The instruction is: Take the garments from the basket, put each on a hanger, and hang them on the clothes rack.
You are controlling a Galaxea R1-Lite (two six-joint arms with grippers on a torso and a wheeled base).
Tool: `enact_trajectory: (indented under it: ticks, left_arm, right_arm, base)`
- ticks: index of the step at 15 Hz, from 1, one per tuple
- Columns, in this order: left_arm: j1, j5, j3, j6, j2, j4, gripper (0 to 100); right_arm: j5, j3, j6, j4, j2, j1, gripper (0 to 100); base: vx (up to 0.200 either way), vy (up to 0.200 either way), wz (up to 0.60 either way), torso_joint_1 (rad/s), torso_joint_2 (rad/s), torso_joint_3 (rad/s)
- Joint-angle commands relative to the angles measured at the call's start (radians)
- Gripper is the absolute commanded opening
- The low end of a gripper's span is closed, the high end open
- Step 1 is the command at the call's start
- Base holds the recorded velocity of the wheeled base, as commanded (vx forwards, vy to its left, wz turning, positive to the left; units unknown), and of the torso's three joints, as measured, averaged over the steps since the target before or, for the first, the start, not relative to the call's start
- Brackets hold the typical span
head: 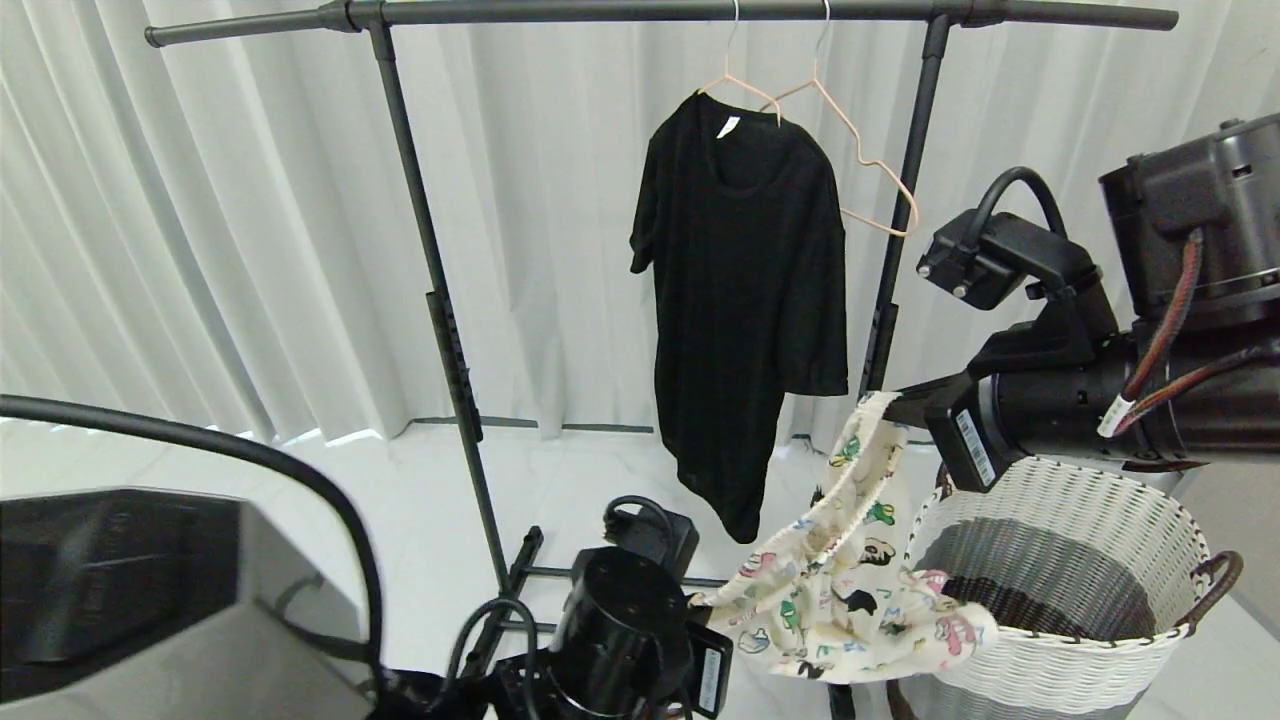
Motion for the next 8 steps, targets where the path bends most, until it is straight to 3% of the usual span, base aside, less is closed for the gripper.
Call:
enact_trajectory:
  ticks: [1, 4, 5, 6, 8]
  left_arm:
    - [0.04, -0.005, 0.073, 0.002, -0.306, 0.12, 0]
    - [0.073, -0.013, -0.134, 0.004, -0.506, 0.512, 0]
    - [0.084, -0.013, -0.28, 0.017, -0.544, 0.686, 0]
    - [0.092, -0.014, -0.347, 0.046, -0.558, 0.761, 0]
    - [0.127, -0.022, -0.43, 0.217, -0.567, 0.864, 0]
  right_arm:
    - [0.0, 0.001, -0.001, 0.002, -0.028, 0.018, 0]
    - [-0.003, 0.006, 0.002, 0.002, -0.036, 0.045, 0]
    - [-0.004, 0.006, 0.002, 0.002, -0.042, 0.054, 0]
    - [-0.004, 0.006, 0.002, 0.002, -0.047, 0.054, 0]
    - [-0.006, 0.017, 0.016, 0.011, -0.074, 0.054, 0]
  base:
    - [0.0, 0.0, 0.0, 0.0, 0.0, 0.0]
    - [0.0, 0.0, 0.0, 0.0, 0.0, 0.0]
    - [0.0, 0.0, 0.0, 0.0, 0.0, 0.0]
    - [0.0, 0.0, 0.0, 0.0, 0.0, 0.0]
    - [0.0, 0.0, 0.0, 0.0, 0.0, 0.0]
